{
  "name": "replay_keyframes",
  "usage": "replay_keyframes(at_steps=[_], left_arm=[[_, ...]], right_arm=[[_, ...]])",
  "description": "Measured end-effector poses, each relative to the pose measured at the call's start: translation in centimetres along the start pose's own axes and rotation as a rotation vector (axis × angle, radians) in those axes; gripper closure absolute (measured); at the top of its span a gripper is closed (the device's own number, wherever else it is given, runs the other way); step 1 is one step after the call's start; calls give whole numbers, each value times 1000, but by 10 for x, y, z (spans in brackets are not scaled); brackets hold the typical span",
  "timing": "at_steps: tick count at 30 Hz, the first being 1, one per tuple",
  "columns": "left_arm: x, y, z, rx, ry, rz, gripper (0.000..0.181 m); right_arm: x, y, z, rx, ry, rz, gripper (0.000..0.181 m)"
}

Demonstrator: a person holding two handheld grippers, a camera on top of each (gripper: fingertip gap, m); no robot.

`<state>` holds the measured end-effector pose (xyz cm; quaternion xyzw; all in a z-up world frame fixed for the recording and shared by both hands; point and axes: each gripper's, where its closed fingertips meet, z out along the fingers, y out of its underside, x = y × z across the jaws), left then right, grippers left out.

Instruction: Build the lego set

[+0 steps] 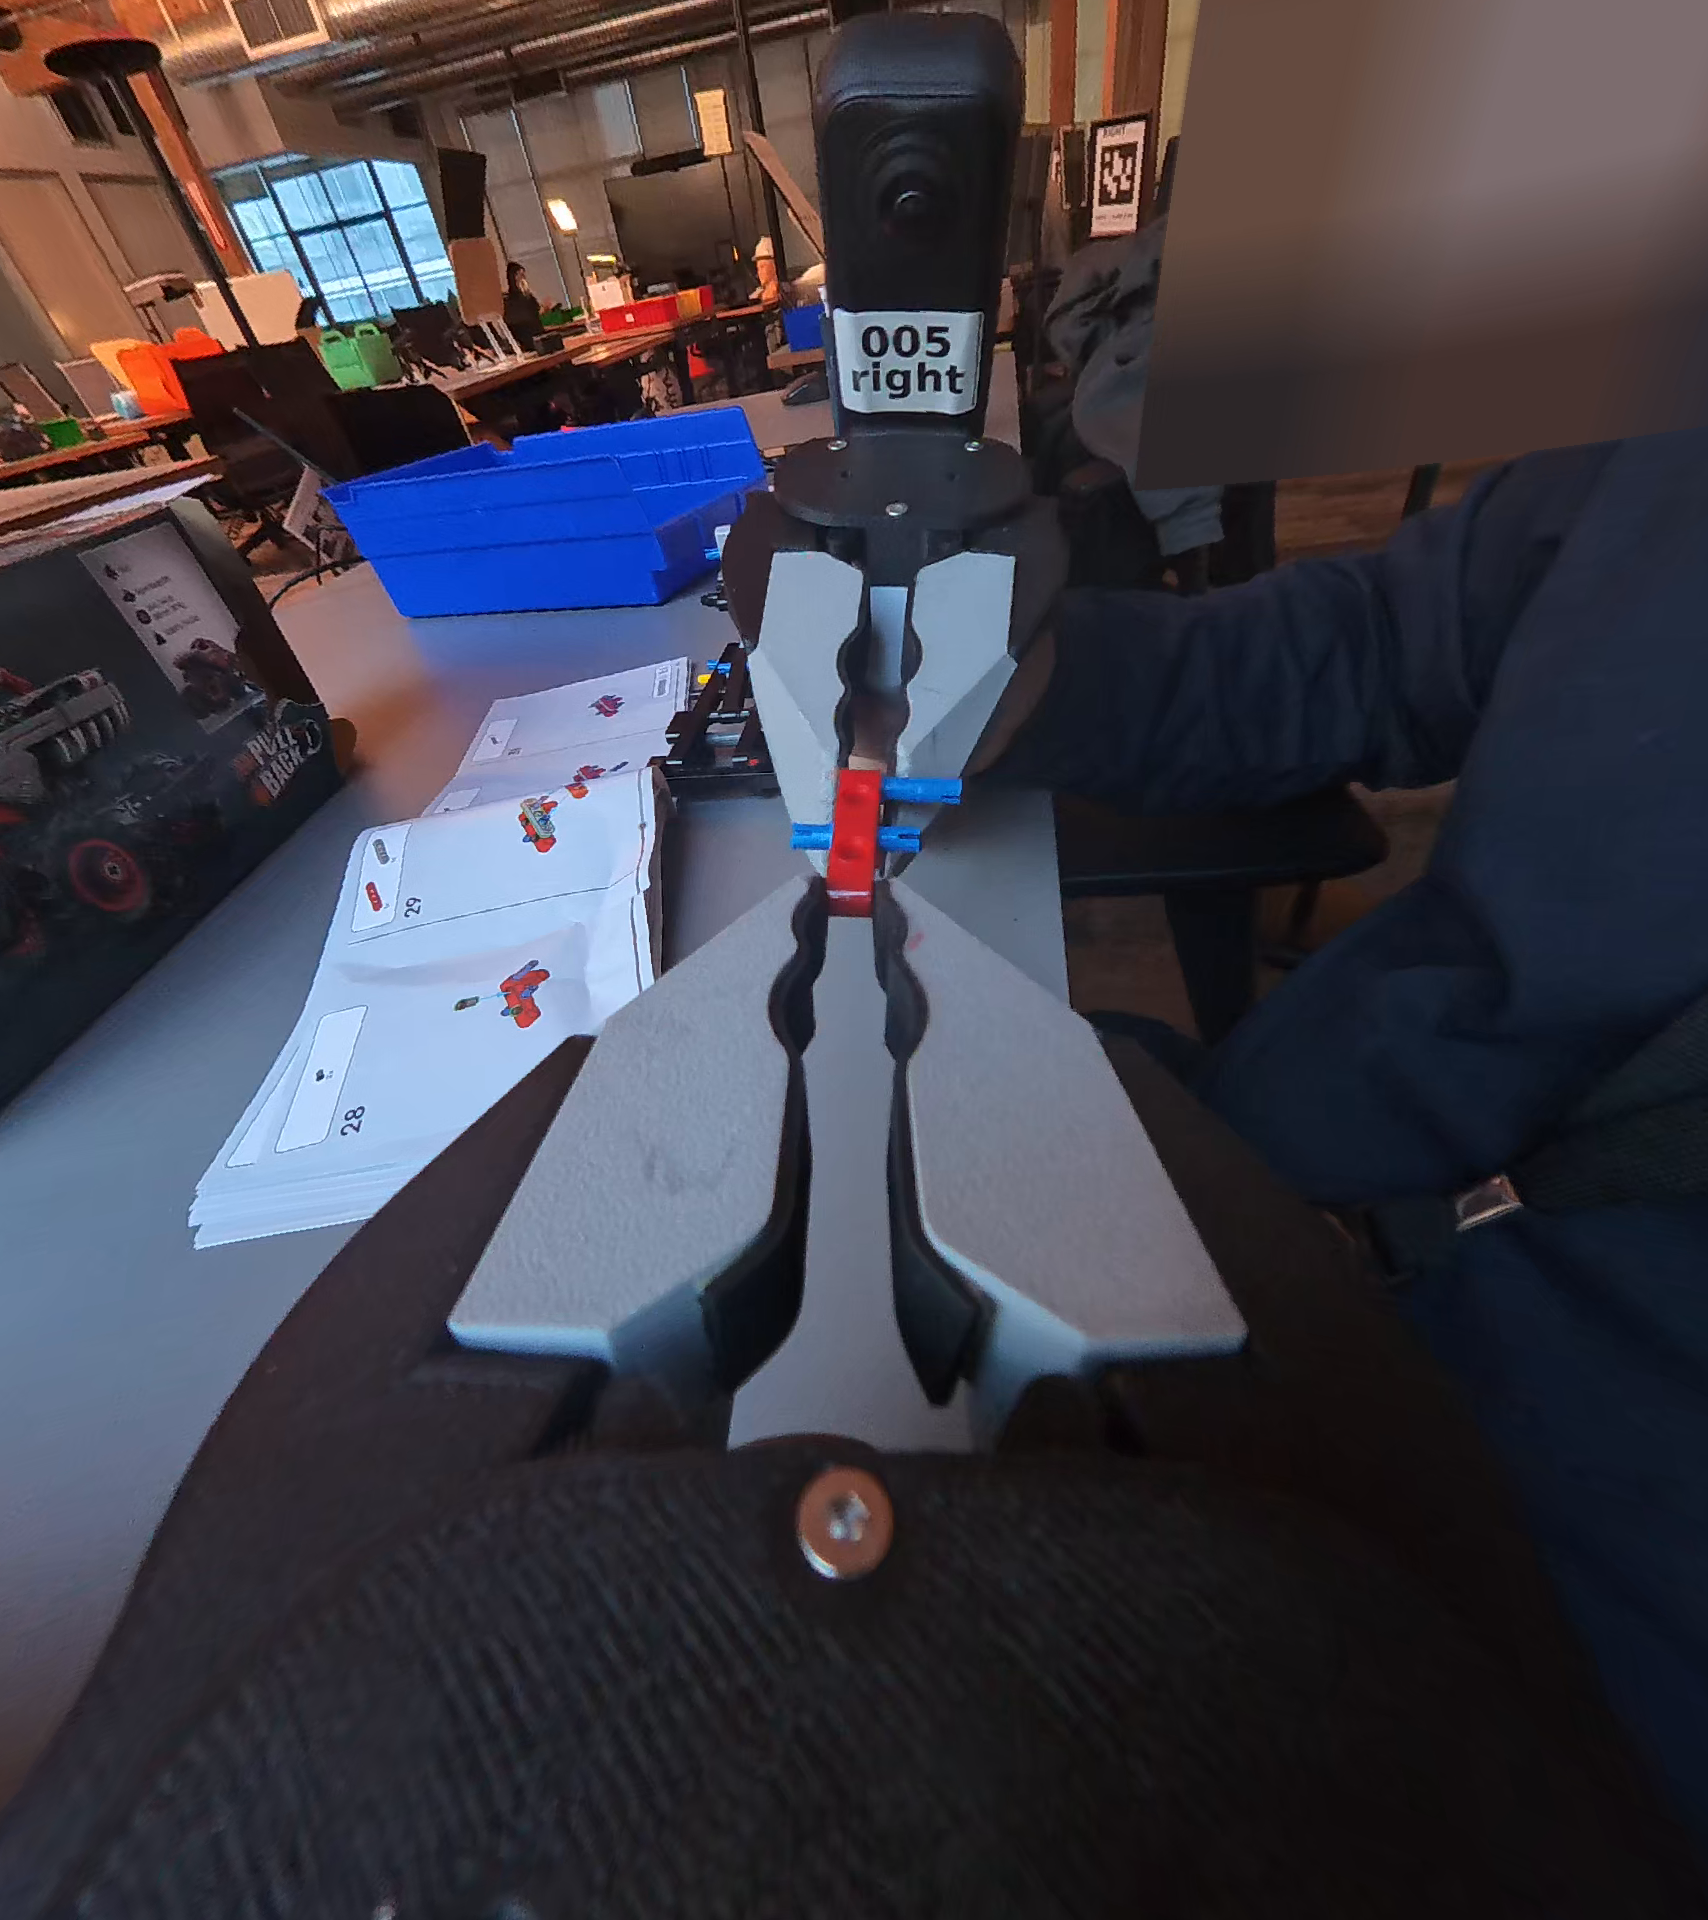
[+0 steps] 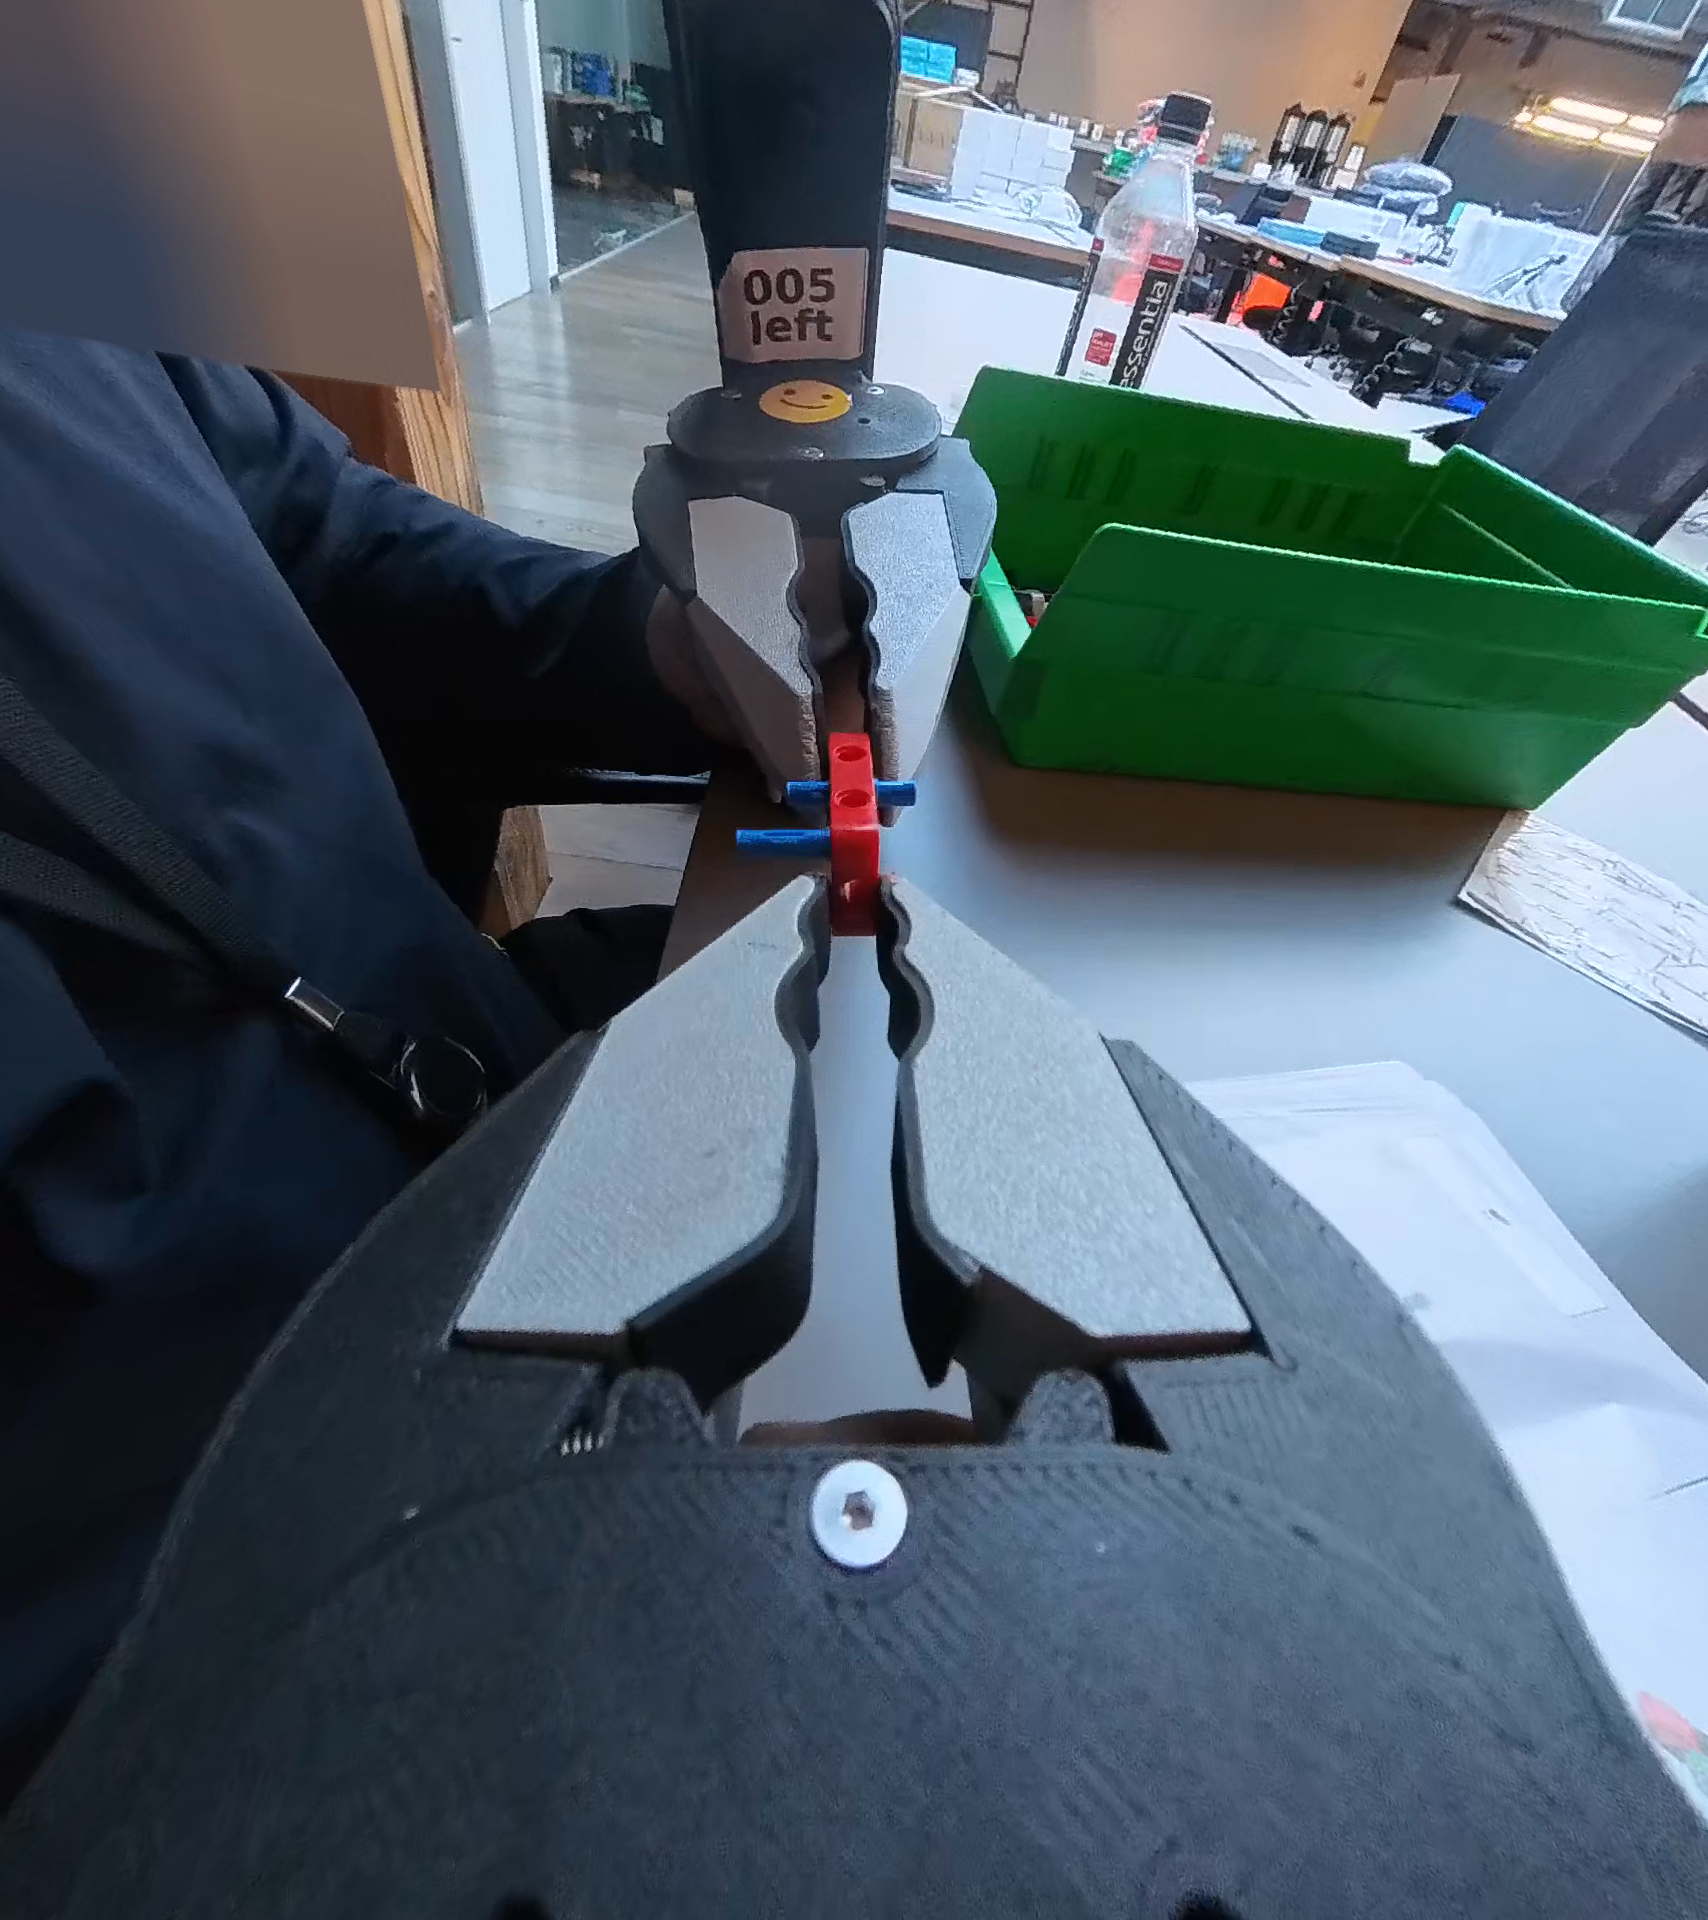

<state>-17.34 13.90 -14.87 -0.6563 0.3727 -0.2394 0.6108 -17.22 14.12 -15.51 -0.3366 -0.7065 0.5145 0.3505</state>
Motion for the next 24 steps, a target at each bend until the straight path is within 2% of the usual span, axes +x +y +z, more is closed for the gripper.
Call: replay_keyframes(at_steps=[11, 14, 18, 24], left_arm=[[0, 1, -1, -6, -16, 24, 176], [-5, 0, -8, 4, -41, 7, 177], [-19, 6, -19, -24, -115, -16, 176], [-28, 21, -17, -129, -154, -24, 177]], right_arm=[[2, 4, -2, -23, 29, -61, 175], [15, 10, -8, -62, 92, -73, 172], [51, 20, -24, -109, 265, -31, 175], [47, 37, -20, -183, 197, 59, 166]])
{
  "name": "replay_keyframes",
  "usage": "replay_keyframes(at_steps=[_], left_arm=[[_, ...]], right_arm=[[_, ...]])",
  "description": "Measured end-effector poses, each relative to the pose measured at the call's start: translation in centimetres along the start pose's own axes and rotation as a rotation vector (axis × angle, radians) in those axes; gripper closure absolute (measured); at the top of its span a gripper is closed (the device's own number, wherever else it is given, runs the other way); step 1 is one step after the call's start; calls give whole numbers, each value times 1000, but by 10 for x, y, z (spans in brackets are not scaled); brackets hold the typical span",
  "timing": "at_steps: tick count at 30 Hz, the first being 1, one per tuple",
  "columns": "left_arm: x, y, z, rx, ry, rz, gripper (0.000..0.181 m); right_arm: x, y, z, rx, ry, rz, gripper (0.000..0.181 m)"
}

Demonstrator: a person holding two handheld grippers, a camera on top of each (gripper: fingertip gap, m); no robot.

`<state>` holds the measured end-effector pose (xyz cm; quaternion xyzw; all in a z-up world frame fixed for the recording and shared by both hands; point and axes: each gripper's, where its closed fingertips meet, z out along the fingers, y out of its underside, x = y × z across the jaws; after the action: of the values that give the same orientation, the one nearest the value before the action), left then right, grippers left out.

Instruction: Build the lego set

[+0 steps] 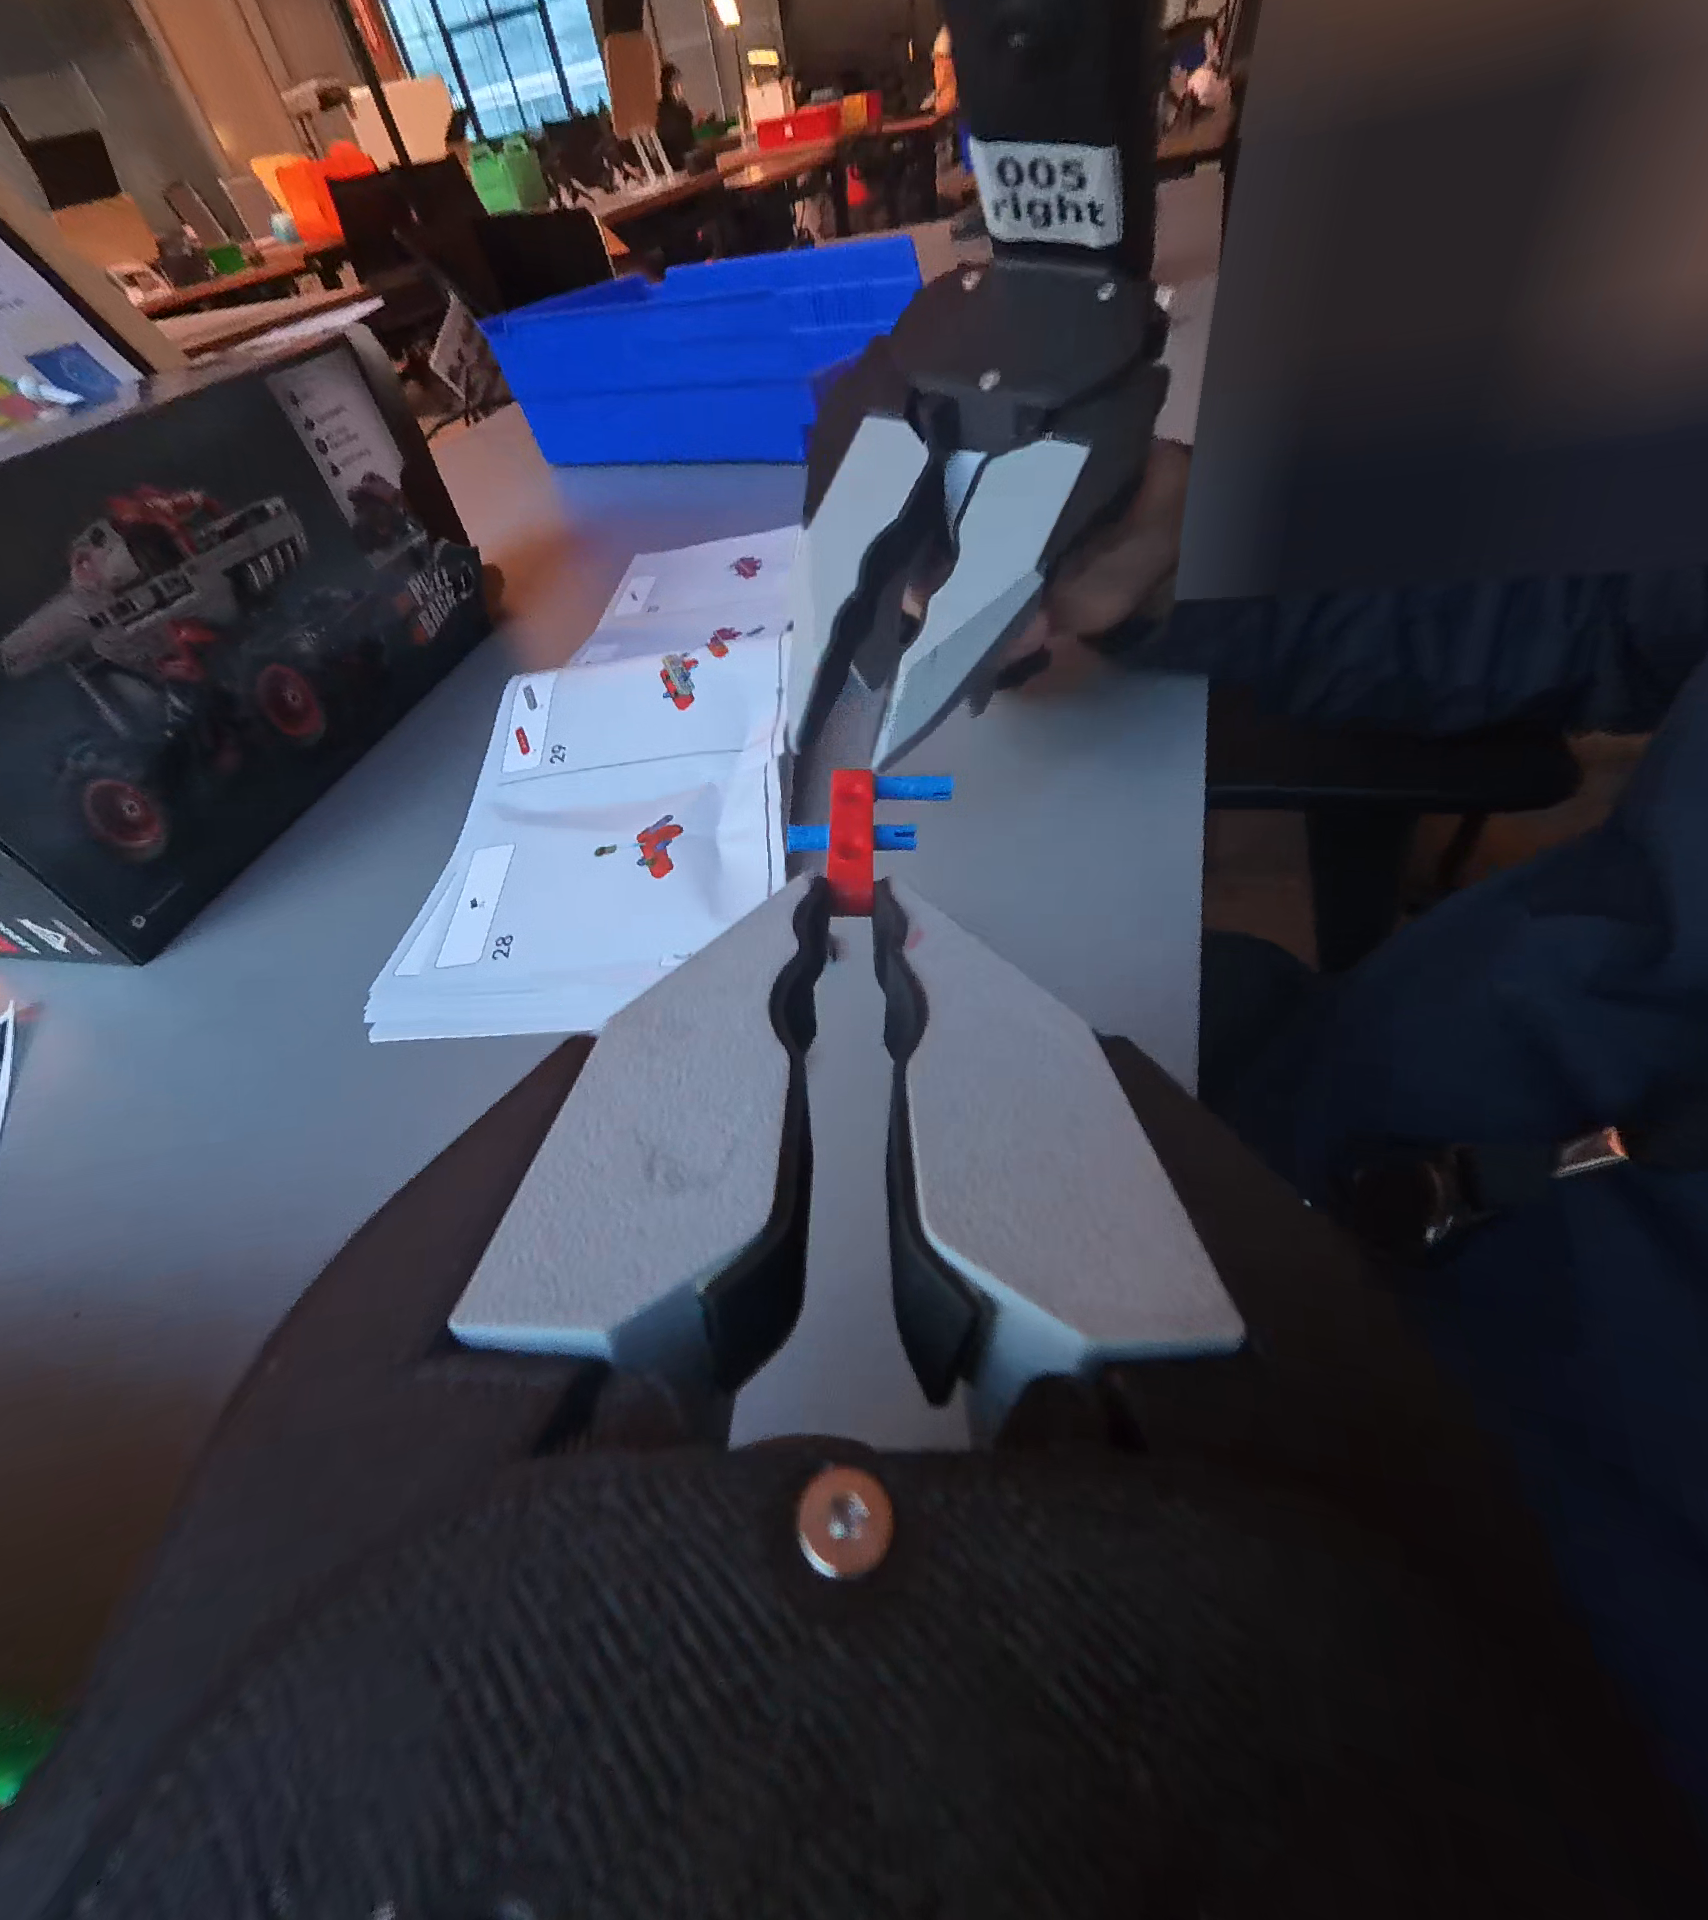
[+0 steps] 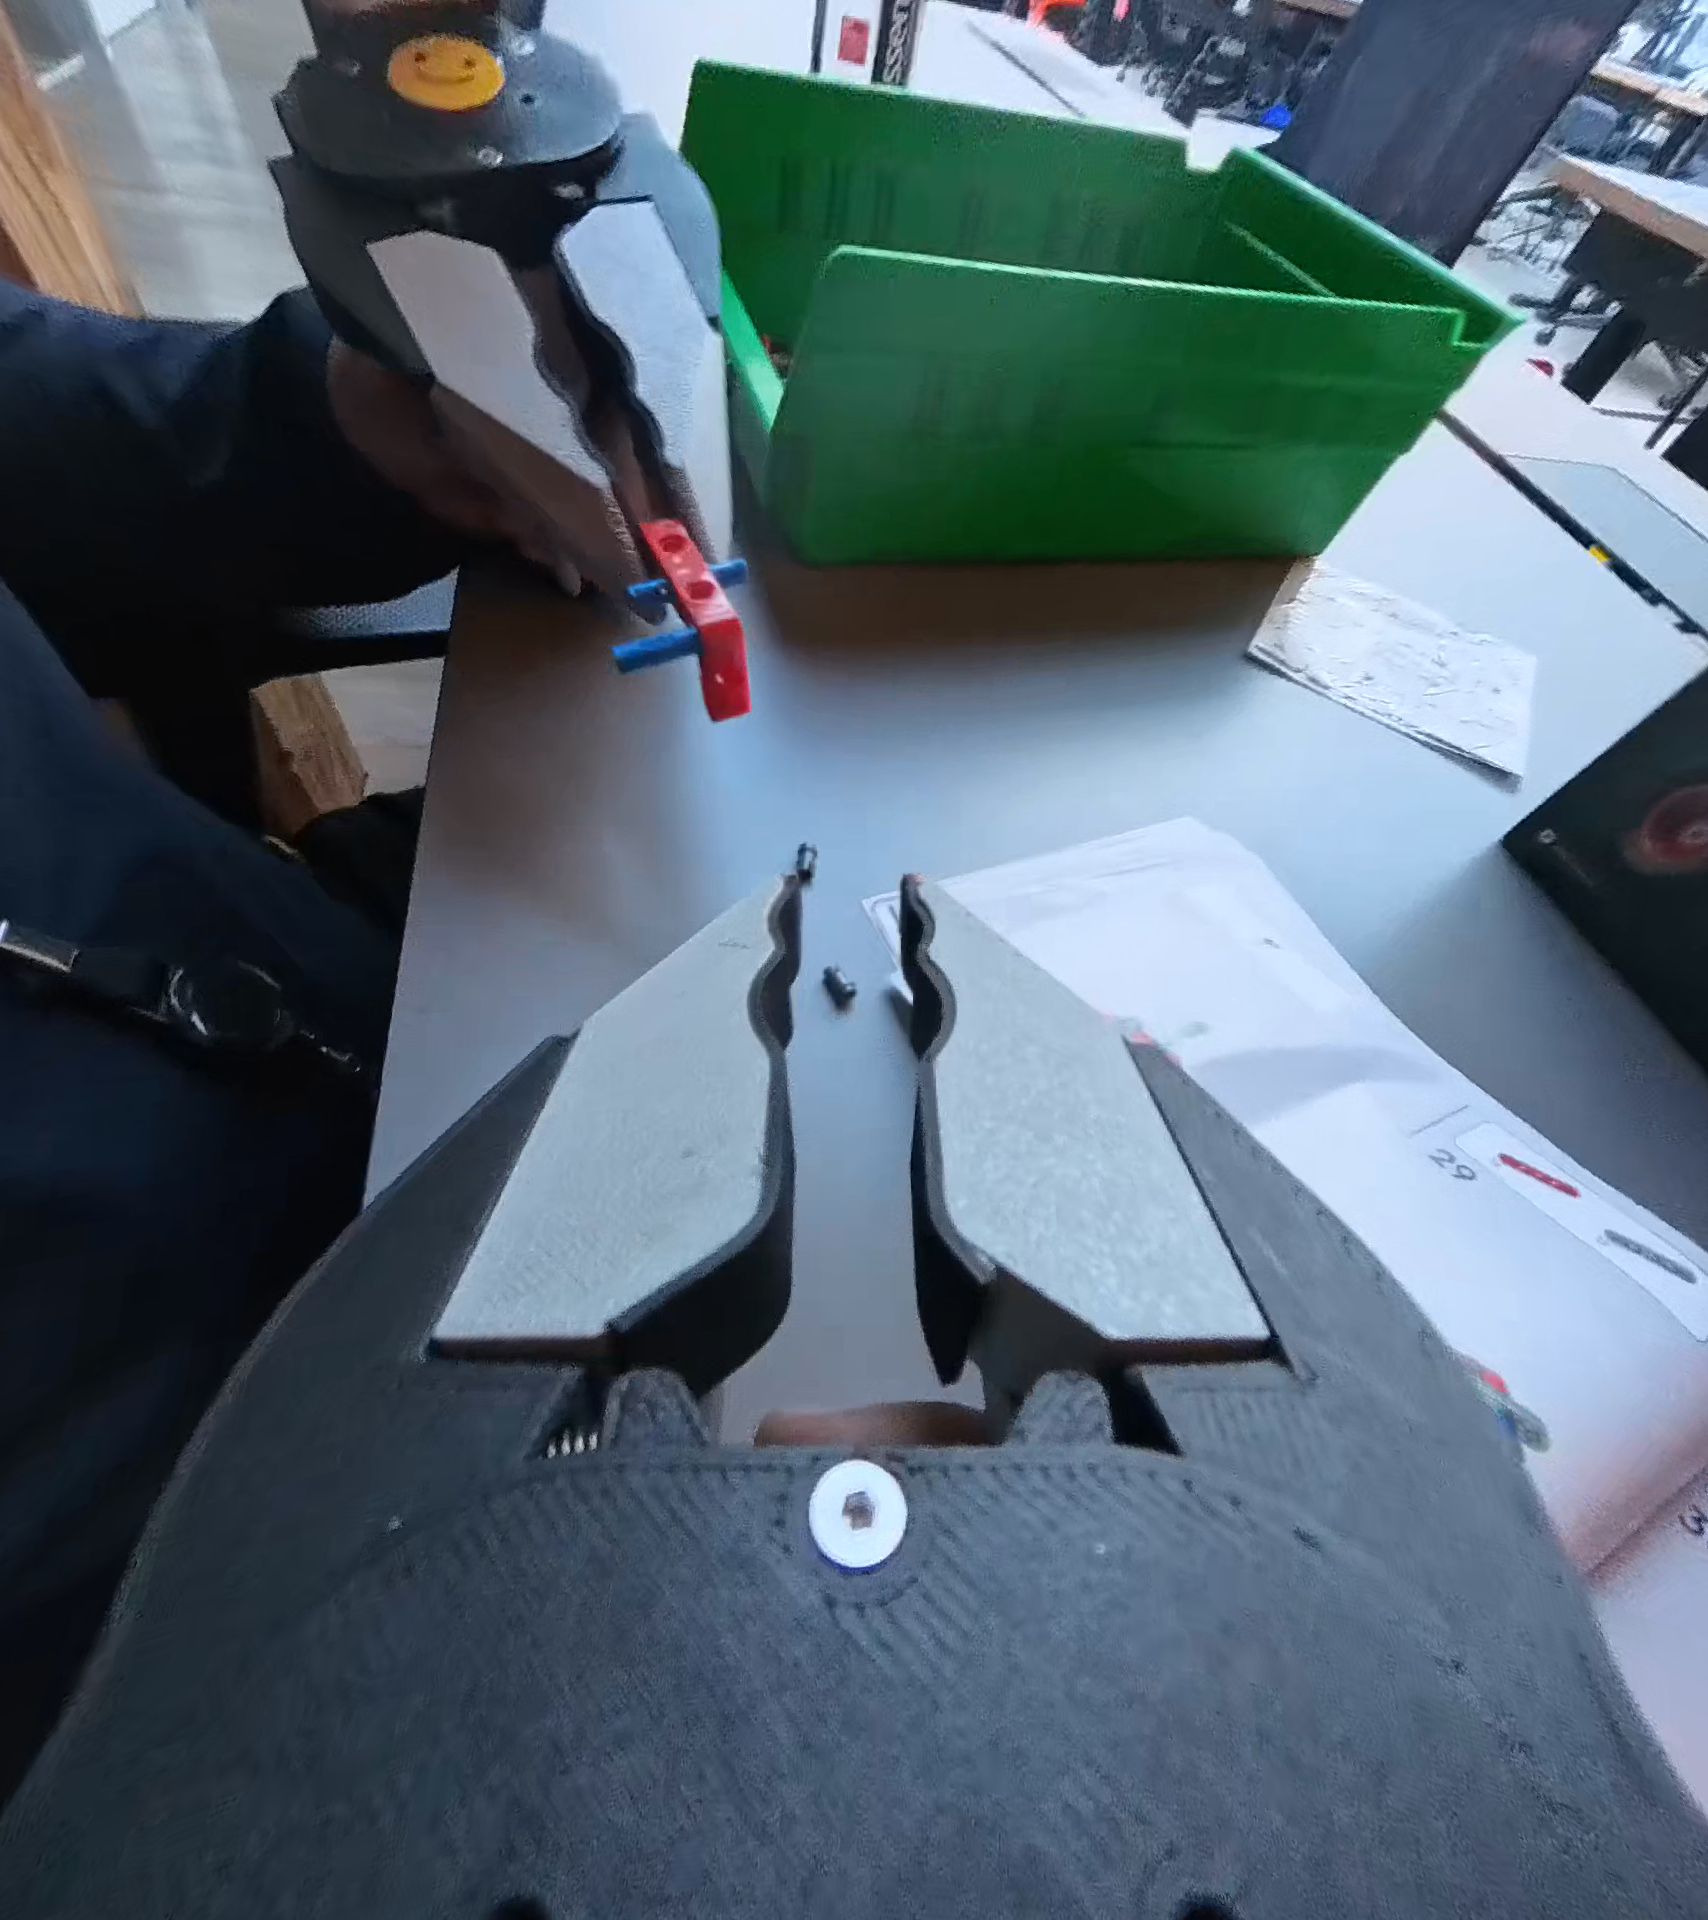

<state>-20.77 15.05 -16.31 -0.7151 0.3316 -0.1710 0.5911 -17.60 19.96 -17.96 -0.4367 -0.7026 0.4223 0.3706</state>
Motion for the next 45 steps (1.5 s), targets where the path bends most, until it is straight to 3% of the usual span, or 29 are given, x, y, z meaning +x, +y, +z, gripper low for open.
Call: replay_keyframes(at_steps=[7, 16, 21, 26, 40, 45], left_arm=[[-3, 34, 14, -250, -52, -4, 177], [-3, 41, 18, -298, -14, -64, 177], [-4, 46, 20, -331, -27, -58, 177], [-3, 41, 18, -298, -22, -50, 177], [16, 25, 10, -179, 97, -5, 177], [13, 28, 11, -201, 78, -10, 177]], right_arm=[[10, 18, -11, -66, 63, -35, 167], [5, 32, 2, -161, 50, -89, 163], [-1, 27, 7, -143, 14, -84, 164], [-20, 17, 19, -123, -127, -69, 165], [-39, -6, 24, -10, -191, -144, 176], [-40, -4, 22, -18, -200, -145, 164]])
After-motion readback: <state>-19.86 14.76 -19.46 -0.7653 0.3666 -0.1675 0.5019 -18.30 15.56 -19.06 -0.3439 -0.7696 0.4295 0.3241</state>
